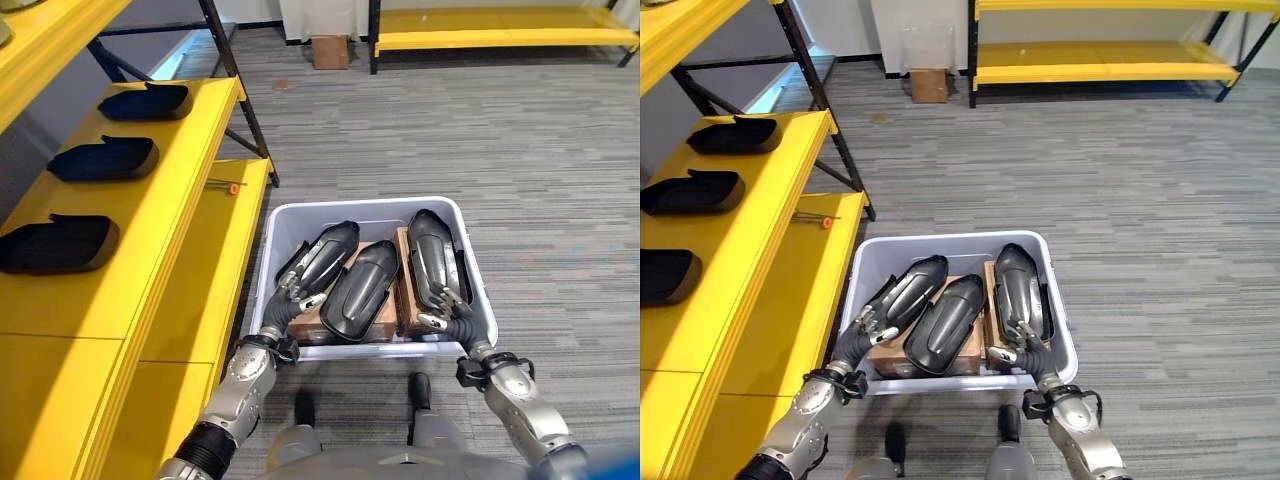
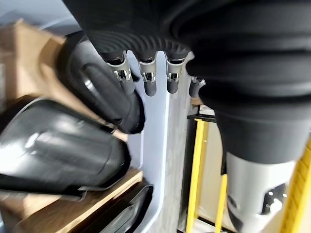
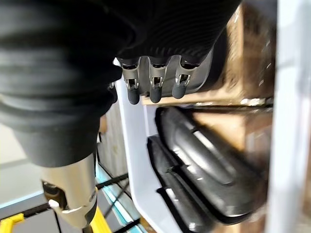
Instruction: Move parts from the plastic box to the shelf.
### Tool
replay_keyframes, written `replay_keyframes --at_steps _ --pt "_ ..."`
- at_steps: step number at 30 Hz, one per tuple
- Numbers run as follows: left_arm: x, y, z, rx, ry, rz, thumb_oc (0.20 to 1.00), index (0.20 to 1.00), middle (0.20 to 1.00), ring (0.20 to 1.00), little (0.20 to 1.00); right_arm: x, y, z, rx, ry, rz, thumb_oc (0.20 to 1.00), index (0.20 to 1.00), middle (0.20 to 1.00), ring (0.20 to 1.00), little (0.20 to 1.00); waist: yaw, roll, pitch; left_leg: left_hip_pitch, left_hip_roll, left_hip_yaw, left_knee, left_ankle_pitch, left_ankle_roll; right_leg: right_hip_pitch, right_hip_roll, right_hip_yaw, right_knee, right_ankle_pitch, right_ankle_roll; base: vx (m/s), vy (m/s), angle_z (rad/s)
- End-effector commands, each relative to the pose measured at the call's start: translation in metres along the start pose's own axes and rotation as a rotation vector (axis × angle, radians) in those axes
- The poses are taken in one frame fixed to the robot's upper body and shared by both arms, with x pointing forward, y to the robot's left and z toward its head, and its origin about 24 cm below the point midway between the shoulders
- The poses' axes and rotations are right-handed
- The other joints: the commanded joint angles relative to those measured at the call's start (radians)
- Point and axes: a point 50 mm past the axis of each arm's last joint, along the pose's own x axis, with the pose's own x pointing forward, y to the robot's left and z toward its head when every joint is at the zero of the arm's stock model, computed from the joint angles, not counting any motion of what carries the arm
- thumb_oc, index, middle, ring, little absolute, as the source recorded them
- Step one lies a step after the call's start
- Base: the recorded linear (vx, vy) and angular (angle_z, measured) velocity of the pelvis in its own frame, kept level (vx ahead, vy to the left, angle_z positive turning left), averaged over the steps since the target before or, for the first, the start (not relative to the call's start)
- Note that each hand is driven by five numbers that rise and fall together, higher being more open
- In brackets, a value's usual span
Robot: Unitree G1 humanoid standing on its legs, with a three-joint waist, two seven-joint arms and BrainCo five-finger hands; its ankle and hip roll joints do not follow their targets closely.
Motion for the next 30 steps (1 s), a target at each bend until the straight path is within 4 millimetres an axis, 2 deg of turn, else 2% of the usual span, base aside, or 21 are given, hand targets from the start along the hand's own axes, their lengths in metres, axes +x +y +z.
replay_keyframes --at_steps 1,2,4,6,7,8,9,10,11,14,15,16,17,21,30 --pt "0.017 -0.025 0.046 -0.027 -0.239 -0.064 1.000 1.000 1.000 1.000 1.000 0.016 0.002 0.047 -0.023 -0.221 -0.016 1.000 1.000 1.000 1.000 1.000 0.015 -0.016 0.021 -0.045 0.005 -0.015 0.091 0.002 -0.013 0.094 -0.009 -0.013 0.037 0.018 0.026 0.01 0.000 0.12" --pt "0.021 -0.034 0.057 -0.041 -0.286 -0.087 1.000 1.000 1.000 1.000 1.000 0.021 0.004 0.057 -0.037 -0.257 -0.026 1.000 1.000 1.000 1.000 1.000 0.013 -0.017 0.029 -0.056 0.003 -0.015 0.095 0.001 -0.013 0.084 -0.011 -0.012 0.037 0.021 0.028 -0.08 -0.018 0.24" --pt "0.034 -0.073 0.119 -0.091 -0.522 -0.168 1.000 1.000 1.000 1.000 1.000 0.045 0.013 0.112 -0.080 -0.448 -0.072 1.000 1.000 1.000 1.000 1.000 0.002 -0.010 0.086 -0.142 0.006 -0.011 0.115 0.017 -0.025 -0.023 -0.012 0.002 0.067 0.037 0.033 -0.24 -0.032 0.10" --pt "0.036 -0.092 0.154 -0.064 -0.658 -0.207 1.000 1.000 1.000 1.000 1.000 0.056 0.020 0.142 -0.092 -0.539 -0.098 1.000 1.000 1.000 1.000 1.000 -0.006 -0.004 0.114 -0.186 0.010 -0.007 0.117 0.030 -0.031 -0.092 -0.003 0.019 0.089 0.048 0.036 -0.21 -0.023 -0.05" --pt "0.037 -0.097 0.163 -0.053 -0.690 -0.209 1.000 1.000 1.000 1.000 1.000 0.059 0.023 0.153 -0.091 -0.575 -0.104 1.000 1.000 1.000 1.000 1.000 -0.009 -0.002 0.120 -0.204 0.012 -0.003 0.120 0.034 -0.032 -0.117 0.002 0.024 0.097 0.050 0.037 -0.19 -0.020 -0.09" --pt "0.040 -0.106 0.192 -0.007 -0.799 -0.185 1.000 1.000 1.000 1.000 1.000 0.063 0.032 0.178 -0.104 -0.663 -0.116 1.000 1.000 1.000 1.000 1.000 -0.019 0.000 0.141 -0.238 0.018 0.009 0.128 0.041 -0.035 -0.171 0.013 0.038 0.119 0.052 0.042 -0.18 -0.023 -0.12" --pt "0.042 -0.109 0.206 0.009 -0.845 -0.176 1.000 1.000 1.000 1.000 1.000 0.064 0.033 0.191 -0.108 -0.700 -0.129 1.000 1.000 1.000 1.000 1.000 -0.024 0.001 0.152 -0.257 0.020 0.014 0.133 0.044 -0.038 -0.199 0.018 0.046 0.131 0.055 0.042 -0.20 -0.024 -0.20" --pt "0.042 -0.112 0.218 0.009 -0.889 -0.161 1.000 1.000 1.000 1.000 1.000 0.067 0.035 0.200 -0.105 -0.726 -0.142 1.000 1.000 1.000 1.000 1.000 -0.027 0.003 0.162 -0.279 0.023 0.018 0.141 0.048 -0.042 -0.225 0.023 0.051 0.142 0.058 0.043 -0.10 -0.015 -0.22" --pt "0.043 -0.112 0.219 0.009 -0.892 -0.160 1.000 1.000 1.000 1.000 1.000 0.067 0.035 0.201 -0.106 -0.729 -0.142 1.000 1.000 1.000 1.000 1.000 -0.027 0.003 0.161 -0.285 0.023 0.018 0.144 0.047 -0.042 -0.231 0.023 0.052 0.145 0.058 0.043 -0.10 -0.019 -0.25" --pt "0.045 -0.113 0.251 0.019 -0.986 -0.090 1.000 1.000 1.000 1.000 1.000 0.070 0.042 0.223 -0.094 -0.787 -0.157 1.000 1.000 1.000 1.000 1.000 -0.040 0.008 0.177 -0.334 0.030 0.026 0.159 0.055 -0.052 -0.293 0.033 0.064 0.162 0.067 0.046 -0.07 -0.027 -0.20" --pt "0.045 -0.113 0.251 0.019 -0.988 -0.090 1.000 1.000 1.000 1.000 1.000 0.070 0.042 0.223 -0.094 -0.789 -0.156 1.000 1.000 1.000 1.000 1.000 -0.040 0.008 0.177 -0.337 0.030 0.026 0.160 0.055 -0.052 -0.296 0.033 0.064 0.163 0.067 0.046 -0.09 -0.032 -0.28" --pt "0.045 -0.108 0.270 0.033 -1.035 -0.040 1.000 1.000 1.000 1.000 1.000 0.069 0.043 0.235 -0.104 -0.830 -0.165 1.000 1.000 1.000 1.000 1.000 -0.049 0.013 0.192 -0.377 0.035 0.031 0.170 0.060 -0.058 -0.348 0.038 0.075 0.173 0.075 0.049 -0.09 -0.037 -0.31" --pt "0.043 -0.103 0.277 0.024 -1.060 -0.017 1.000 1.000 1.000 1.000 1.000 0.068 0.043 0.236 -0.094 -0.836 -0.162 1.000 1.000 1.000 1.000 1.000 -0.051 0.015 0.201 -0.399 0.040 0.033 0.177 0.061 -0.060 -0.374 0.038 0.076 0.180 0.077 0.049 -0.10 -0.039 -0.22" --pt "0.040 -0.080 0.278 -0.025 -1.068 0.057 1.000 1.000 1.000 1.000 1.000 0.065 0.033 0.236 -0.149 -0.862 -0.212 1.000 1.000 1.000 1.000 1.000 -0.050 0.021 0.226 -0.449 0.044 0.037 0.196 0.056 -0.063 -0.435 0.036 0.085 0.198 0.083 0.050 -0.03 -0.018 -0.09" --pt "0.029 -0.061 0.264 -0.056 -1.071 0.082 1.000 1.000 1.000 1.000 1.000 0.062 0.007 0.235 -0.191 -0.860 -0.329 1.000 1.000 1.000 1.000 1.000 -0.030 0.043 0.265 -0.512 0.038 0.024 0.228 0.044 -0.063 -0.493 0.028 0.079 0.234 0.074 0.046 -0.01 -0.008 0.02"
